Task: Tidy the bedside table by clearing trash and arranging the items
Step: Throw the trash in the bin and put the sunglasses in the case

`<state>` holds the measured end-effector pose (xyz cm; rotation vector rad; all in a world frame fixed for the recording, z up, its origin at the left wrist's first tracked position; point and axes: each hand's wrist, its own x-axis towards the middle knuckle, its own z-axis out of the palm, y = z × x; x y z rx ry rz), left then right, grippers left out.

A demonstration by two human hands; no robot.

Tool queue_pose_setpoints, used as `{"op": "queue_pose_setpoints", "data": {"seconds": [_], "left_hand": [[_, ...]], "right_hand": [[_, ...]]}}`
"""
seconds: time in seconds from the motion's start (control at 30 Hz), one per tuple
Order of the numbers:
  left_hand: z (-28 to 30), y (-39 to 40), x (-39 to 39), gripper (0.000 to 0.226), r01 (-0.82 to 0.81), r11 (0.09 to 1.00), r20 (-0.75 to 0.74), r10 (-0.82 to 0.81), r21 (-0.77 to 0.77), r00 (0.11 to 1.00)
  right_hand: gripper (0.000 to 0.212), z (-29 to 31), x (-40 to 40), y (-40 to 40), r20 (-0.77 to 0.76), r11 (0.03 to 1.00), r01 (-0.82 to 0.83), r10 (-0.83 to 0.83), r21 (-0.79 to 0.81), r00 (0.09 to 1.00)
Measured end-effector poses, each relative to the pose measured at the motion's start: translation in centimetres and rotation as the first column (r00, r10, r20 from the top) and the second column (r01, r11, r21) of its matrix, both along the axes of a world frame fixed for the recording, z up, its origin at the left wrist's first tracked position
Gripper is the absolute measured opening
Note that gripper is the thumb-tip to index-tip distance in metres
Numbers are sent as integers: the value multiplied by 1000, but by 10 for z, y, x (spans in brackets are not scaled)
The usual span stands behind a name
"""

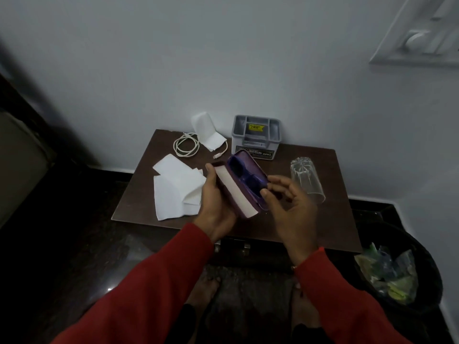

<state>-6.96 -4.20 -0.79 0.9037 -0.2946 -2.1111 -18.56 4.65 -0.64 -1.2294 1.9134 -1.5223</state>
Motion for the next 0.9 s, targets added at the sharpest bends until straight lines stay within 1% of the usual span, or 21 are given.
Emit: {"op": "queue_pose_setpoints", "data": {"seconds": [0.1, 0.2, 0.3, 0.33, 0.37, 0.4, 0.47, 0.5, 0.57, 0.67, 0.8, 0.9], "left_hand": [[-4, 2, -6, 71, 0, 1000, -28, 0, -2, 1000], [-8, -2, -6, 63, -63, 998, -50, 62, -6, 997], [-9, -7, 0, 58, -130, 991, -64, 131, 17, 989], [-10, -9, 2, 56, -148, 989, -65, 149, 20, 987], [-10, -9, 3, 53, -162, 987, -61, 163, 19, 985], [-11, -9, 4, 51, -170, 985, -48, 171, 16, 984], [-11, -9, 7, 49, -175, 985, -32, 175, 0, 984], [-11, -9, 8, 49, -176, 984, -31, 176, -10, 984], [-12, -9, 10, 50, -169, 985, -29, 168, -29, 985], [-12, -8, 11, 52, -139, 989, -30, 138, -55, 990], [-12, -4, 9, 55, -118, 991, 1, 118, -59, 993], [-12, -2, 7, 54, -109, 993, 22, 110, -52, 994]], "right_hand": [[25, -6, 4, -9, 29, 999, 1, -2, 35, 1000], [22, -10, 13, -16, 119, 1000, -8, 7, 6, 993], [18, -6, 24, -17, 203, 998, -59, 60, -14, 977], [16, -6, 27, -16, 206, 997, -78, 77, -6, 975], [14, -6, 28, -15, 180, 996, -92, 89, 7, 980], [13, -6, 29, -15, 112, 995, -99, 96, 22, 989], [13, -6, 29, -14, -82, 994, -95, 98, 46, 992], [14, -4, 28, -13, -149, 995, -85, 91, 46, 985], [19, -3, 29, -12, -228, 997, -66, 73, 38, 971], [14, -5, 29, -11, -262, 997, -71, 78, 34, 962], [14, -7, 27, -11, -195, 991, -121, 129, 50, 972], [13, -7, 24, -12, -251, 990, -136, 137, 21, 958]]}}
